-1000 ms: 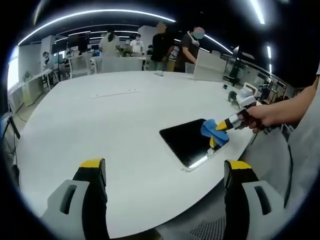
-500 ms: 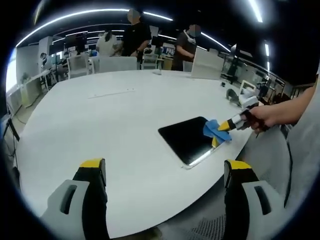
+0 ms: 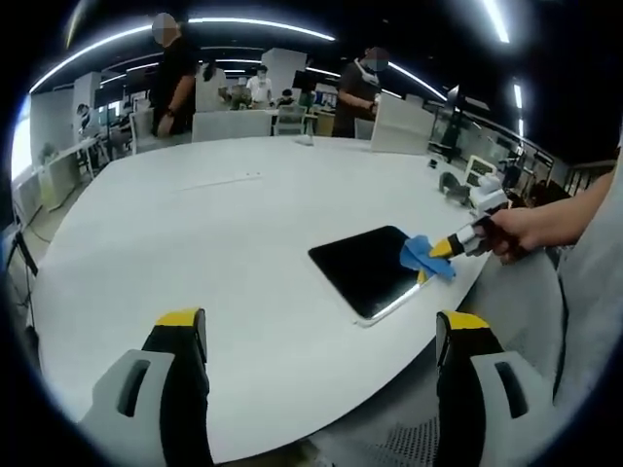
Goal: Wipe the mirror surface with the cleaning cloth until all visible marks leave the cleaned area.
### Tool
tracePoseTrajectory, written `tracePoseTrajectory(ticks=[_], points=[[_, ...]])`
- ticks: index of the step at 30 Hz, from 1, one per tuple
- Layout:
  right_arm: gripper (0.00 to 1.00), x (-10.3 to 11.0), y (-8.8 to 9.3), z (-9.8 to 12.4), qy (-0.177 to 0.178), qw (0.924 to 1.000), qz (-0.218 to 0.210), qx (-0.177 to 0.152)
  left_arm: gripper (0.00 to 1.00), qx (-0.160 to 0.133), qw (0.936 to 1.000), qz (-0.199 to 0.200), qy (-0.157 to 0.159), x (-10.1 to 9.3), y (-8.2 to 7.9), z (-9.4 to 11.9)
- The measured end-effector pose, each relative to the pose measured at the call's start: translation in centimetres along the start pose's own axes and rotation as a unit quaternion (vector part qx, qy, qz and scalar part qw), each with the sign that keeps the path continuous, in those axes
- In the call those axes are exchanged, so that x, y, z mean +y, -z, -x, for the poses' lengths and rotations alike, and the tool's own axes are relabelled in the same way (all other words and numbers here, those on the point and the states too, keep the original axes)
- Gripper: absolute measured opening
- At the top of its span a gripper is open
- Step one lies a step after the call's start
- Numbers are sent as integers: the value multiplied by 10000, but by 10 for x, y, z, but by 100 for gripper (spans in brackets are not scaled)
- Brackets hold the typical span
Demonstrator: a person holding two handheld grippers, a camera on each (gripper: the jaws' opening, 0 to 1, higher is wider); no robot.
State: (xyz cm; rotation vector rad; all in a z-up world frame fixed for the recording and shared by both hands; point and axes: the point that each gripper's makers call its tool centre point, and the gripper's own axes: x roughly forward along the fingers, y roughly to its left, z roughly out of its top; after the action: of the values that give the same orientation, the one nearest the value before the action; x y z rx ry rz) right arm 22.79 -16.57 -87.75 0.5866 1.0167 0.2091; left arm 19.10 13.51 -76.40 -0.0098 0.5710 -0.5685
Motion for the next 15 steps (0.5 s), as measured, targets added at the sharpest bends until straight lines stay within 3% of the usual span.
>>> tracePoseTrajectory(ticks=[15], points=[[2, 1, 0, -1, 1, 9999, 52, -91, 99, -19, 10000, 20, -14, 1, 3, 5]])
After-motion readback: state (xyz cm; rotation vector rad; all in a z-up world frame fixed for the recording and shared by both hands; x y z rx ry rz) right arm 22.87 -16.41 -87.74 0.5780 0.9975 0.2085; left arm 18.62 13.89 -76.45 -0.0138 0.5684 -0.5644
